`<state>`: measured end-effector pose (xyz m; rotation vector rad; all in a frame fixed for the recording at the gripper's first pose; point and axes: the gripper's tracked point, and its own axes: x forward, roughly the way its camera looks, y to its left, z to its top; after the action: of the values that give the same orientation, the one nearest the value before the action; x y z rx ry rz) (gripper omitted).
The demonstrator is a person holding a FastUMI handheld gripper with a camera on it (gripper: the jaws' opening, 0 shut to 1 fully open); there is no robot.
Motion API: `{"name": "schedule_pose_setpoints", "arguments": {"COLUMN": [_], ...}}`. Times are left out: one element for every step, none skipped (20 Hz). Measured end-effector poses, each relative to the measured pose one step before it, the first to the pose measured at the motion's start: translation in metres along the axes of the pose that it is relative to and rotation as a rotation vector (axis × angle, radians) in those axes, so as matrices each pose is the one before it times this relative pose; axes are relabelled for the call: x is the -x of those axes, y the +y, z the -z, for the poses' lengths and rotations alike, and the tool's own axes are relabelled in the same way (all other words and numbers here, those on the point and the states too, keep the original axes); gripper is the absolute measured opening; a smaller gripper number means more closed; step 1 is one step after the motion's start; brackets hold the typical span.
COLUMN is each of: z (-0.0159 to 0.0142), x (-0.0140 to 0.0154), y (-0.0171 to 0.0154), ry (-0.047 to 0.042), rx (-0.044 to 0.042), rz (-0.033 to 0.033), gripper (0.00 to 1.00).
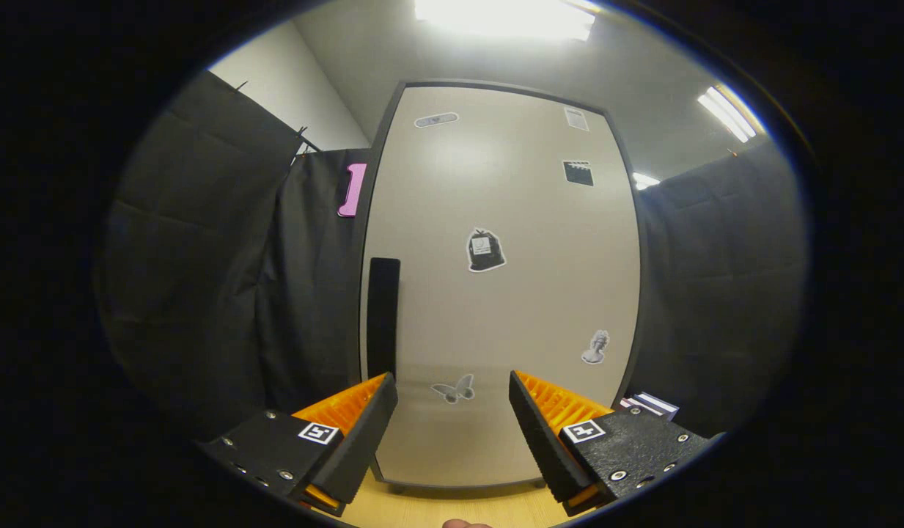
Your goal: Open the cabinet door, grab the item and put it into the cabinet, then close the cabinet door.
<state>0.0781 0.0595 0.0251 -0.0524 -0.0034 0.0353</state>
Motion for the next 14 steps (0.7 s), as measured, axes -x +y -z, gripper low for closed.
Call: {"name": "schedule_pose_setpoints", "arguments": {"z": [-0.00277,-0.00255,-0.00134,-0.00147,-0.00013,0.00020,0.00202,0.00135,0.00291,0.00291,0.00350,0.00164,0.00161,0.00084], "x": [-0.00447,-0.00510,-0.00477,-0.00571,-0.00670,-0.00617,-0.00742,-0.00773,-0.00781,-0.00749,-0.00581,-0.00525,-0.00574,-0.00374], "y": [0.00800,0.00816,0.00625,0.00626,0.00357,0.00334,0.00289,0.00188,0.00178,0.00218,0.00168,0.00125,0.00259,0.00185], "ry": [-0.00324,-0.00194,-0.00073,-0.00044,0.00348,0.00642,0.01198,0.01029,0.01113,0.00916,0.00703,0.00318,0.00219,0.00114], "rx": [0.00307,0.00426,0.00564,0.00480,0.00082,-0.00668,-0.00980,-0.00841,-0.00454,0.00003,0.00634,0.00980,0.01028,0.00641], "rz": [-0.00894,-0.00938,-0.00794,-0.00412,0.00010,-0.00141,0.00068,0.00131,-0.00027,-0.00317,0.00052,-0.00241,-0.00395,-0.00214], "gripper": [0.95,0.95,0.95,0.95,0.95,0.95,0.95,0.94,0.94,0.94,0.94,0.93,0.93,0.92]}}
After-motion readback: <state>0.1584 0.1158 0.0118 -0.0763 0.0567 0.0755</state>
